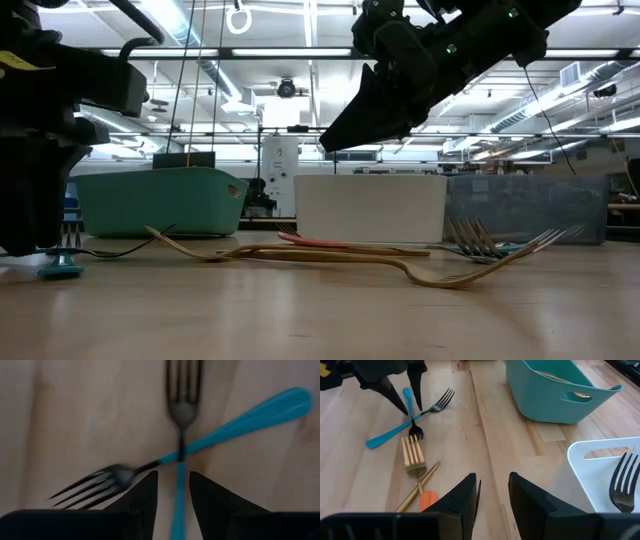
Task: Sort silverware by color (type)
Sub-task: Put the left blue fork into the white bin
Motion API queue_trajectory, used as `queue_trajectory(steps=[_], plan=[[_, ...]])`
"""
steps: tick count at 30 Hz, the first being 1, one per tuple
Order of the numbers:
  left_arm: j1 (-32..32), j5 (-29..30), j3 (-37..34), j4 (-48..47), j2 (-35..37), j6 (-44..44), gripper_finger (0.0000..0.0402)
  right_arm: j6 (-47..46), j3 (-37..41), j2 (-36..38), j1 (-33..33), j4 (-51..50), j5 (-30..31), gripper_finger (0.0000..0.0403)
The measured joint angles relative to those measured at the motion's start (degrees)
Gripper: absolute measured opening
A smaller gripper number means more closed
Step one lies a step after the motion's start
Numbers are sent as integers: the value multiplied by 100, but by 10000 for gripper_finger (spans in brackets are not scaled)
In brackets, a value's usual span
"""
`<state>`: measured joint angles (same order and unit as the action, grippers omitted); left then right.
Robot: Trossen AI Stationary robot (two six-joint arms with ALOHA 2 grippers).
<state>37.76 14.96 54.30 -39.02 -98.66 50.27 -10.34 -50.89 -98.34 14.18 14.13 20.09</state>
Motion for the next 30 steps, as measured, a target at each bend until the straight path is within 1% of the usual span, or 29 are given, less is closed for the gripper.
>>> queue_trajectory(steps=[3, 9, 11, 14, 19, 21, 26, 30], plan=[[2, -133, -278, 482, 48, 27, 121, 20, 0, 2, 19, -2, 10, 121], [-85, -214, -348, 495, 60, 34, 120, 21, -2, 2, 17, 3, 25, 121], [-98, -241, -354, 509, 80, -21, 113, 21, -2, 2, 17, 28, 27, 121], [-149, -303, -356, 476, 77, -39, 87, 22, -2, 2, 17, 27, 27, 121], [-166, -297, -358, 456, 73, -62, 24, 61, -2, 2, 17, 33, 121, 121], [-183, -298, -358, 454, 73, -59, 12, 100, -2, 2, 17, 33, 132, 121], [-215, -362, -374, 453, 227, -57, 17, 96, -2, 2, 30, 31, 134, 121], [-339, -658, -400, 174, 560, -104, 15, 96, -2, 2, 39, 33, 132, 121]])
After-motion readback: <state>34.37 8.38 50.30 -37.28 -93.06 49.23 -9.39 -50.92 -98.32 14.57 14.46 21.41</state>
